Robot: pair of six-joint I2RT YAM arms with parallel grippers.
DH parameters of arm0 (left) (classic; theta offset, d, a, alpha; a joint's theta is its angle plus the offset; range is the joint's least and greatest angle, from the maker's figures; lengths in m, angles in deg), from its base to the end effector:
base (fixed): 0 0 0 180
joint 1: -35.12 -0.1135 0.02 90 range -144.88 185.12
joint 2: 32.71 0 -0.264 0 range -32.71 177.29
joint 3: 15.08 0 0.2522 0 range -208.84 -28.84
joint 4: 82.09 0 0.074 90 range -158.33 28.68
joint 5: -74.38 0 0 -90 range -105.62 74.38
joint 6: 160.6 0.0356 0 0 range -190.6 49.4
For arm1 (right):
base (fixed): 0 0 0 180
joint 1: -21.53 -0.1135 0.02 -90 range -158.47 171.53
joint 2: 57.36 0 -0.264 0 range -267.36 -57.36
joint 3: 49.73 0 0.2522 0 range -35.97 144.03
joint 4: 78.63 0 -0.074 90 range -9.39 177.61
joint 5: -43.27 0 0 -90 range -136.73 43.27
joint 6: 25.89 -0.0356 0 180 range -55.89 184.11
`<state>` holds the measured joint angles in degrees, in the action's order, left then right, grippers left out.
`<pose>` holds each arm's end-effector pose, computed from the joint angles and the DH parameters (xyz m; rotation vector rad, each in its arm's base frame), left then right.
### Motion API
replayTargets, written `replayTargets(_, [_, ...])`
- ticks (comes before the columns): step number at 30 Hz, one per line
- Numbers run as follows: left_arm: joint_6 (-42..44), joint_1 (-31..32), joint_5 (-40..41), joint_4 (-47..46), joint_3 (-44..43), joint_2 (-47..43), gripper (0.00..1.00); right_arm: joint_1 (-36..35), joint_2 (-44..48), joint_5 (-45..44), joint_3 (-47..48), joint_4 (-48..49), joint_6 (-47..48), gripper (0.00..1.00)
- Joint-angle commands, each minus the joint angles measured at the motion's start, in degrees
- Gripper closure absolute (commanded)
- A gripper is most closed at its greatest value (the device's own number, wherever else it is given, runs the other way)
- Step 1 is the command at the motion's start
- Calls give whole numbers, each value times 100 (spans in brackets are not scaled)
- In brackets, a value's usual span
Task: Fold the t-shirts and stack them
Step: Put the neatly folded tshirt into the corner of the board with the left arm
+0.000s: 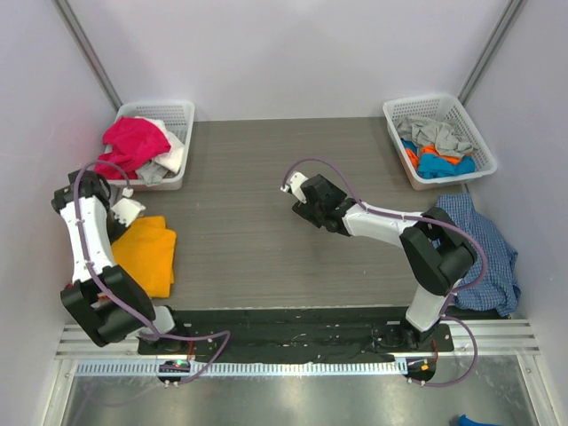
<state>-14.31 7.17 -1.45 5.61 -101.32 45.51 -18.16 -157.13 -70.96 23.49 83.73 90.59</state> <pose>0.2037 0.1180 0.3004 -0.7189 -2.9883 -0.4695 0.2915 0.2230 0.1867 -1.0705 2.0215 -0.3750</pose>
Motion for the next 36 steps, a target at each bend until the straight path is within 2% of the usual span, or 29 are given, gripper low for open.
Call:
replayTargets(1, [768,-623,279,-300,156,-61,100,-5,177,32,22,230,-2,21])
replayTargets(7, [980,-1081,244,-774,174,317,100,-5,159,59,57,195,-20,21])
replayTargets(21, [550,-1240,639,-1926,-336,1503,100,-5,203,41,109,19,-11,21])
replayTargets(22, [497,-1231,674,-1987,-354,1521,98,-5,203,50,127,1,-11,21])
replayTargets(24, [331,-1231,674,-2102,-415,1600,79,-5,203,67,162,-34,-2,21])
replayTargets(29, [110,-1231,446,-2137,-407,1609,53,-5,203,76,180,-78,-38,21])
replayTargets(30, [75,-1231,411,-2155,-372,1592,44,-13,203,76,180,-95,-46,21])
replayTargets(31, [40,-1231,376,-2233,-345,1531,41,-22,212,76,171,-95,-46,21])
replayTargets(36, [-83,-1222,-361,-2199,-196,1083,41,-40,247,15,162,-148,-73,21])
